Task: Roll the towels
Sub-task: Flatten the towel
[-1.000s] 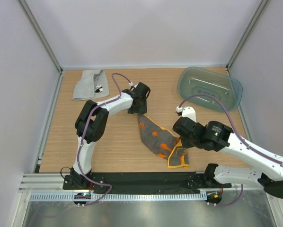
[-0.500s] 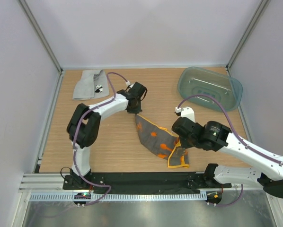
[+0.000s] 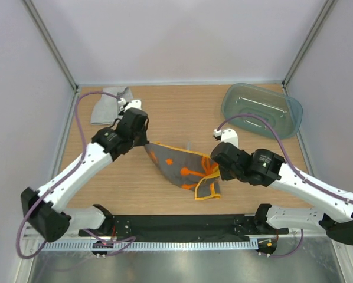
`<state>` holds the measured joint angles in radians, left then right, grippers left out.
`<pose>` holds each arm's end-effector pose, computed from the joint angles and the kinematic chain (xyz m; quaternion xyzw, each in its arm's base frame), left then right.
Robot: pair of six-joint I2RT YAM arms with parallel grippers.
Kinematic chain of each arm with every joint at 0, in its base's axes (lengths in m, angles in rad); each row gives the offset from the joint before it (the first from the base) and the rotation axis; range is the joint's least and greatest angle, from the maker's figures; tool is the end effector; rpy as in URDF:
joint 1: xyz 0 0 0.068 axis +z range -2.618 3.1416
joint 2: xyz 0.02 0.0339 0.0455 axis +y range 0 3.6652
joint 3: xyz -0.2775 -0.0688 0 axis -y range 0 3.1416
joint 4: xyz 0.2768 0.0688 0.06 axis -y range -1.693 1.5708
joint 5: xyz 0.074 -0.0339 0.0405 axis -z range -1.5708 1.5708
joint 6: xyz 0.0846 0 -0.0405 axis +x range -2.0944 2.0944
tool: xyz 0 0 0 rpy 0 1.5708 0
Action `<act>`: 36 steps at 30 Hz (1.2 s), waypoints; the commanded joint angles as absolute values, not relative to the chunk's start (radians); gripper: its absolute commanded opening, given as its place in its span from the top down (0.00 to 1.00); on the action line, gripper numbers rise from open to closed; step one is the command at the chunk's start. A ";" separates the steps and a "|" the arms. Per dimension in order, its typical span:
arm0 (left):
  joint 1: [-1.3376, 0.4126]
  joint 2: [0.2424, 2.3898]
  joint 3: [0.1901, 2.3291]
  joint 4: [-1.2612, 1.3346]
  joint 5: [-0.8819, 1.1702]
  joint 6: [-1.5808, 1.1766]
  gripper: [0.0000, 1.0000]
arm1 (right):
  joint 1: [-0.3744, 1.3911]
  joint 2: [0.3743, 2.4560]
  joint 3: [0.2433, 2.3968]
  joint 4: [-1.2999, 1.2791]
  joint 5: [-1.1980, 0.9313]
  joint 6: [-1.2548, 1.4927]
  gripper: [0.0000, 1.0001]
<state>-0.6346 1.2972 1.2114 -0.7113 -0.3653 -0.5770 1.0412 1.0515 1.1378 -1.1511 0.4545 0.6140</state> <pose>0.2860 -0.1730 0.3073 -0.0423 0.9123 -0.0730 0.4008 0.1460 0.1759 0.3068 -0.1448 0.9338 0.0320 0.3256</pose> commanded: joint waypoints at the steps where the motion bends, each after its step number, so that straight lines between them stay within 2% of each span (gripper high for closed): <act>1: -0.637 1.151 1.189 -0.848 -0.463 -0.543 1.00 | 1.045 1.011 1.190 -1.074 0.485 0.565 0.99; 6: -0.638 0.886 1.184 -0.954 -0.468 -0.500 1.00 | 1.043 0.861 1.180 -0.990 0.434 0.512 0.99; 11: -0.638 0.752 1.242 -1.048 -0.405 -0.509 1.00 | 1.045 0.727 1.169 -0.960 0.364 0.472 0.99; 14: -0.638 0.749 1.255 -1.040 -0.423 -0.500 1.00 | 1.045 0.730 1.167 -0.956 0.470 0.497 0.99; 15: -0.638 0.755 1.240 -1.017 -0.442 -0.489 1.00 | 1.045 0.758 1.167 -0.963 0.594 0.508 0.99; 17: -0.638 0.816 1.187 -0.938 -0.513 -0.471 1.00 | 1.040 0.851 1.183 -0.992 0.699 0.522 0.99; 19: -0.621 0.943 1.192 -0.895 -0.529 -0.460 1.00 | 0.971 1.048 1.215 -1.002 0.738 0.515 0.99; 20: -0.603 1.003 1.210 -0.882 -0.528 -0.465 1.00 | 0.925 1.108 1.221 -0.970 0.694 0.502 0.99; 21: -0.577 1.056 1.229 -0.877 -0.473 -0.465 1.00 | 0.797 1.208 1.223 -0.939 0.631 0.488 0.99; 22: -0.492 1.106 1.242 -0.870 -0.433 -0.466 1.00 | 0.746 1.241 1.197 -0.896 0.517 0.471 0.99; 26: -0.283 1.424 1.272 -0.773 -0.270 -0.476 0.97 | 0.499 1.454 1.169 -0.668 0.361 0.457 0.99; 27: -0.249 1.499 1.311 -0.761 -0.255 -0.474 0.91 | 0.471 1.515 1.195 -0.663 0.347 0.456 0.99; 28: -0.220 1.561 1.343 -0.765 -0.197 -0.471 0.68 | 0.419 1.645 1.278 -0.669 0.336 0.453 0.99; 29: -0.178 1.677 1.426 -0.781 -0.171 -0.474 0.57 | 0.407 1.702 1.331 -0.695 0.322 0.437 0.84; 30: -0.166 1.721 1.469 -0.835 -0.155 -0.480 0.53 | 0.396 1.753 1.386 -0.713 0.324 0.428 0.74; 31: -0.158 1.748 1.501 -0.851 -0.152 -0.488 0.40 | 0.391 1.802 1.490 -0.735 0.327 0.419 0.59; 32: -0.156 1.764 1.526 -0.854 -0.155 -0.488 0.31 | 0.391 1.851 1.531 -0.764 0.322 0.398 0.33; 34: -0.158 1.741 1.543 -0.845 -0.152 -0.477 0.22 | 0.391 1.858 1.595 -0.776 0.286 0.379 0.22; 35: -0.156 1.720 1.536 -0.838 -0.161 -0.471 0.15 | 0.394 1.824 1.591 -0.763 0.263 0.365 0.01; 36: -0.158 1.673 1.510 -0.836 -0.179 -0.469 0.13 | 0.397 1.803 1.583 -0.758 0.262 0.357 0.00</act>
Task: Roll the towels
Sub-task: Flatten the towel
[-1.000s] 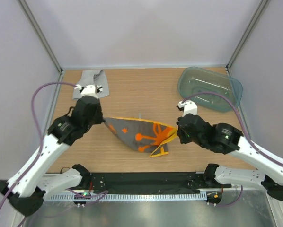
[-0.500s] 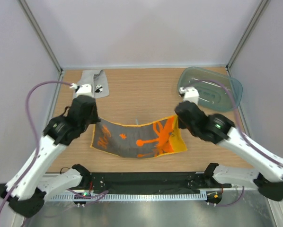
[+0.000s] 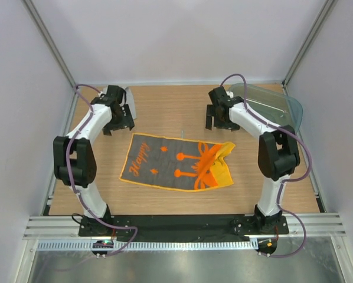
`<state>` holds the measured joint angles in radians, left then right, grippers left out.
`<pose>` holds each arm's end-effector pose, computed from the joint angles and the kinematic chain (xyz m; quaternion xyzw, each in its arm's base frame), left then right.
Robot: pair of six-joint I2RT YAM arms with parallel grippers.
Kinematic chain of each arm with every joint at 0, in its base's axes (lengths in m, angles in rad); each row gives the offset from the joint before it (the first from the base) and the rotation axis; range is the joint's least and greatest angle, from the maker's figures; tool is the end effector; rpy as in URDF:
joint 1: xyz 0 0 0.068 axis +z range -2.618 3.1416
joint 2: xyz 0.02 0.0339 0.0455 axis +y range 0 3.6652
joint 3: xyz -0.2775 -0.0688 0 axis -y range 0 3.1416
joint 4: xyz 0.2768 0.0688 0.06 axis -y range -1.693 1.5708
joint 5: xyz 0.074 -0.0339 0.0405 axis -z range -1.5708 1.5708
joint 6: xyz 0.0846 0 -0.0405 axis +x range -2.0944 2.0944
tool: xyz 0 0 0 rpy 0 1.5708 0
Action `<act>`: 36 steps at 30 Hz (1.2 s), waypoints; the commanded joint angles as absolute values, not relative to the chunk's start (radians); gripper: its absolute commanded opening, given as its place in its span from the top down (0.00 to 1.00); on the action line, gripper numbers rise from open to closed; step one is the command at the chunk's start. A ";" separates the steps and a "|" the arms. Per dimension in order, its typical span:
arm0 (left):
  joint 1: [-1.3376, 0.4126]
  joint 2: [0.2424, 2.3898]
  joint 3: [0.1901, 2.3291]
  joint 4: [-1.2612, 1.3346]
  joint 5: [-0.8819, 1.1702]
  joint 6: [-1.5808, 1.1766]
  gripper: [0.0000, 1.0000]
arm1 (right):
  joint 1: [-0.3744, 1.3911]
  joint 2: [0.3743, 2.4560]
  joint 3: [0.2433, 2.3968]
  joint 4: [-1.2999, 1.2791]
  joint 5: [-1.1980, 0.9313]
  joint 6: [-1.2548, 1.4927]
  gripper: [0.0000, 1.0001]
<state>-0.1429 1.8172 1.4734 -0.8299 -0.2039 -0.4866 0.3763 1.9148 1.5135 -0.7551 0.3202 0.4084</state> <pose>0.4272 -0.0442 0.2012 -0.1866 0.9575 0.0341 0.2175 0.4320 0.1421 0.1806 0.0483 0.9654 -0.0665 0.2473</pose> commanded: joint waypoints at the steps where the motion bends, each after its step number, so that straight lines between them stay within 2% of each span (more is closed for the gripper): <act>1: -0.158 1.649 1.494 -0.838 -0.198 -0.468 0.12 | 0.397 1.783 1.562 -0.752 0.264 0.350 0.00; 6: -0.158 1.467 1.304 -0.824 -0.212 -0.534 0.13 | 0.396 1.639 1.470 -0.787 0.350 0.330 0.00; 9: -0.156 1.347 1.146 -0.773 -0.196 -0.561 0.13 | 0.396 1.554 1.304 -0.766 0.347 0.370 0.00; 11: -0.158 1.293 1.067 -0.756 -0.180 -0.561 0.14 | 0.396 1.476 1.153 -0.718 0.252 0.423 0.00; 13: -0.158 1.273 1.040 -0.764 -0.160 -0.546 0.14 | 0.396 1.416 1.007 -0.674 0.162 0.463 0.02; 16: -0.158 1.252 1.016 -0.773 -0.141 -0.516 0.15 | 0.413 1.390 0.876 -0.598 0.036 0.518 0.12; 20: -0.158 1.220 0.988 -0.761 -0.130 -0.503 0.16 | 0.446 1.387 0.815 -0.615 0.096 0.548 0.12; 25: -0.158 1.207 0.982 -0.756 -0.109 -0.502 0.17 | 0.454 1.355 0.750 -0.604 0.080 0.590 0.18; 28: -0.158 1.207 0.986 -0.756 -0.106 -0.502 0.18 | 0.468 1.367 0.716 -0.589 0.034 0.626 0.31; 29: -0.158 1.207 0.986 -0.756 -0.104 -0.502 0.18 | 0.477 1.367 0.706 -0.586 0.019 0.633 0.40; 32: -0.156 1.209 0.989 -0.758 -0.106 -0.500 0.18 | 0.537 1.351 0.661 -0.581 0.032 0.676 0.49; 33: -0.156 1.207 0.991 -0.756 -0.104 -0.503 0.18 | 0.560 1.344 0.644 -0.584 0.037 0.689 0.57; 35: -0.158 1.206 0.989 -0.755 -0.104 -0.506 0.18 | 0.578 1.332 0.634 -0.597 0.044 0.710 0.81; 36: -0.158 1.207 0.989 -0.755 -0.101 -0.506 0.18 | 0.587 1.325 0.630 -0.603 0.049 0.713 0.85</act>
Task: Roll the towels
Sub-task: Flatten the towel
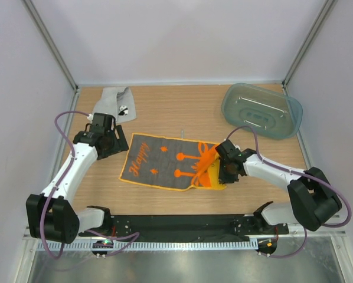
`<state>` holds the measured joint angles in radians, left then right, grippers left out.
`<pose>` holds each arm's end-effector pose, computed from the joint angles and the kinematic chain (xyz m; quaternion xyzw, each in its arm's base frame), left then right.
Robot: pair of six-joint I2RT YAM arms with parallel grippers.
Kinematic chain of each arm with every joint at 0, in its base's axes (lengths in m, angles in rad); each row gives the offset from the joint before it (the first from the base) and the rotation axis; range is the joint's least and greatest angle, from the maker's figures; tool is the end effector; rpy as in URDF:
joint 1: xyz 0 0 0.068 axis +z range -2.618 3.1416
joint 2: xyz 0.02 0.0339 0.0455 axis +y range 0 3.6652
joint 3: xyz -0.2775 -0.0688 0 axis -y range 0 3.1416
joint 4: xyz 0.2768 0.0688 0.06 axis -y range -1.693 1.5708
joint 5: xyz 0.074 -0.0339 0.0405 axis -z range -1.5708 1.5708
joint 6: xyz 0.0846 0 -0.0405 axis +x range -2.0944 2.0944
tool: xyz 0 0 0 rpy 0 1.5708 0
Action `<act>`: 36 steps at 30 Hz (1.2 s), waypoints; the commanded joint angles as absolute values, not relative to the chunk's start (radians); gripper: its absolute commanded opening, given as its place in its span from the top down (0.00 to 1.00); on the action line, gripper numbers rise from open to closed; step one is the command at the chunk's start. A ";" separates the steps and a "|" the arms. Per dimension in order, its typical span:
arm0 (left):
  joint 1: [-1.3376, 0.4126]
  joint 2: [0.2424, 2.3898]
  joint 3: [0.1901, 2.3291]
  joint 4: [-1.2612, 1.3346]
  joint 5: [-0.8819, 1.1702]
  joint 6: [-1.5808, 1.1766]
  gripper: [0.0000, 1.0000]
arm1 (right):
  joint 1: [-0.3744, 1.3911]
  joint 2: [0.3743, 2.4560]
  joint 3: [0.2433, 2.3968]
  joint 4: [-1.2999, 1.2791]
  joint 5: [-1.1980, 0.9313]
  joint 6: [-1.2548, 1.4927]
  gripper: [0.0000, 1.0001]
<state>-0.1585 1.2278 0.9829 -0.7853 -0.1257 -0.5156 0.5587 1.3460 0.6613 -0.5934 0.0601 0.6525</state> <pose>0.2891 -0.0355 0.2305 -0.1873 0.9435 -0.0310 0.2715 0.2200 0.1315 0.1037 0.0507 0.9876 0.0585 0.1368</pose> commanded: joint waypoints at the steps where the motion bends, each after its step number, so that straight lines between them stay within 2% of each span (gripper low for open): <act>1: -0.158 1.207 0.989 -0.755 -0.098 -0.508 0.19 | 0.597 1.304 0.624 -0.610 0.054 0.722 0.89; 5: -0.156 1.210 0.988 -0.753 -0.104 -0.509 0.20 | 0.624 1.226 0.643 -0.737 0.144 0.762 0.99; 7: -0.158 1.209 0.986 -0.759 -0.117 -0.511 0.20 | 0.640 1.178 0.656 -0.846 0.208 0.819 0.99; 11: -0.158 1.206 0.985 -0.764 -0.130 -0.518 0.20 | 0.681 1.077 0.676 -0.906 0.195 0.905 0.99; 12: -0.156 1.204 0.985 -0.762 -0.123 -0.522 0.20 | 0.702 1.043 0.687 -0.919 0.212 0.917 0.91; 13: -0.158 1.200 0.982 -0.759 -0.120 -0.525 0.20 | 0.710 1.026 0.713 -0.933 0.233 0.943 0.71; 14: -0.158 1.198 0.980 -0.758 -0.117 -0.534 0.20 | 0.719 1.011 0.722 -0.942 0.254 0.951 0.39; 15: -0.158 1.197 0.979 -0.758 -0.115 -0.537 0.20 | 0.722 0.984 0.733 -0.942 0.274 0.951 0.14; 16: -0.158 1.193 0.979 -0.758 -0.115 -0.541 0.20 | 0.723 0.977 0.762 -0.945 0.320 0.953 0.01; 21: -0.158 1.180 0.951 -0.761 -0.074 -0.616 0.20 | 0.723 1.031 0.874 -0.893 0.426 0.881 0.00; 24: -0.138 1.164 0.899 -0.741 -0.045 -0.656 0.19 | 0.690 1.175 0.962 -0.833 0.459 0.792 0.00; 28: -0.019 1.175 0.812 -0.657 0.221 -0.695 0.22 | 0.615 1.356 1.063 -0.680 0.284 0.664 0.04; 32: -0.012 1.164 0.789 -0.660 0.209 -0.692 0.23 | 0.618 1.627 1.212 -0.577 0.112 0.598 0.13; 36: -0.012 1.124 0.796 -0.679 0.169 -0.677 0.22 | 0.643 1.857 1.345 -0.543 -0.021 0.581 0.16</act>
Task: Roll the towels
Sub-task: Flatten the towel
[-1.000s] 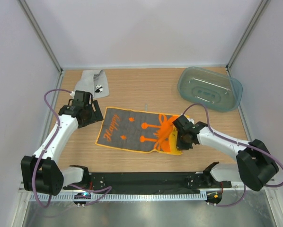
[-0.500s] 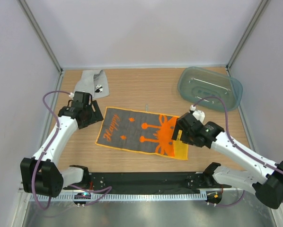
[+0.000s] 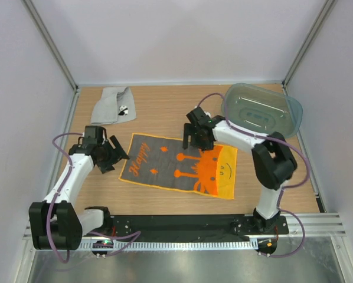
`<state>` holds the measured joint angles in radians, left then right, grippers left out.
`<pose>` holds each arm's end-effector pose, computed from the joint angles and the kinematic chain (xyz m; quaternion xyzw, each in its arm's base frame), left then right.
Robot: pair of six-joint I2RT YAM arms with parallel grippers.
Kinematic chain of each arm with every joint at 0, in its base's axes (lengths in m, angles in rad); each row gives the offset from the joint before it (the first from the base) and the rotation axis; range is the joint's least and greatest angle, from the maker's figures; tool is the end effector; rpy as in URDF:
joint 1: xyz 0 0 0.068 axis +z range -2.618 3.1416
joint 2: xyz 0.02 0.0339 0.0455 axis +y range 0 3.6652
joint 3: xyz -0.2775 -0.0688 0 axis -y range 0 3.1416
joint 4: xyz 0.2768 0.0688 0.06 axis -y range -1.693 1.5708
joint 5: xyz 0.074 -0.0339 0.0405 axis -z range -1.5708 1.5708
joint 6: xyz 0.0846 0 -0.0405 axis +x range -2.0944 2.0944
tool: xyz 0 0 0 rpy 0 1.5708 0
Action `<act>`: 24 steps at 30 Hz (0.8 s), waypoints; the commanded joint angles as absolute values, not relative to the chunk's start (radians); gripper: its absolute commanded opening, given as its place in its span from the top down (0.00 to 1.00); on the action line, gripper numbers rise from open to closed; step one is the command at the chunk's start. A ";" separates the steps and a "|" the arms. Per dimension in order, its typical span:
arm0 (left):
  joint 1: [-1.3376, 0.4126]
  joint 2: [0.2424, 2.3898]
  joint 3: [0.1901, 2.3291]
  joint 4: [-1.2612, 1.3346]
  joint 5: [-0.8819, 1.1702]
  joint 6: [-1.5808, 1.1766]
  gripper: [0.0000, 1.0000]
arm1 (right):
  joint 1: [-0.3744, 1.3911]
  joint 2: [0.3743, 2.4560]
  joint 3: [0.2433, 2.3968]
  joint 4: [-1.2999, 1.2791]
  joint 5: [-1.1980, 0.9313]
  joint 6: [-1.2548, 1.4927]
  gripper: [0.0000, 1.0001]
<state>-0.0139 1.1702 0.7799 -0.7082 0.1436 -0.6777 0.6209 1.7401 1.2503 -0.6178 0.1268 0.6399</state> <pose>0.2622 -0.0158 0.1787 -0.3001 0.9223 -0.1447 0.1959 0.3395 0.2297 0.1685 0.0238 0.9712 0.0852 0.2214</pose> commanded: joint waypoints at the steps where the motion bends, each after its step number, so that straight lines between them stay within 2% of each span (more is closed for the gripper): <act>1: -0.011 1.111 0.805 -0.689 0.161 -0.669 0.22 | 0.647 1.894 1.405 -0.552 -0.025 0.575 0.17; 8: -0.011 1.037 0.856 -0.787 0.077 -0.606 0.22 | 0.667 2.157 1.604 -0.560 -0.067 0.557 0.19; 14: -0.009 1.008 0.839 -0.810 0.041 -0.649 0.22 | 0.670 2.327 1.863 -0.638 -0.097 0.514 0.20; 18: -0.009 1.029 0.831 -0.792 0.058 -0.681 0.22 | 0.670 2.358 2.005 -0.666 -0.109 0.450 0.20; 21: -0.009 1.031 0.821 -0.772 0.063 -0.704 0.23 | 0.670 2.343 2.069 -0.756 -0.043 0.431 0.20; 24: -0.009 1.031 0.801 -0.758 0.069 -0.735 0.25 | 0.670 2.242 1.987 -0.781 0.030 0.436 0.20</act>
<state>-0.0128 1.0321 0.8158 -0.7868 0.0578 -0.6945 0.6659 2.3547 2.0048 -0.7067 -0.0456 0.4675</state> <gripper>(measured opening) 0.761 0.801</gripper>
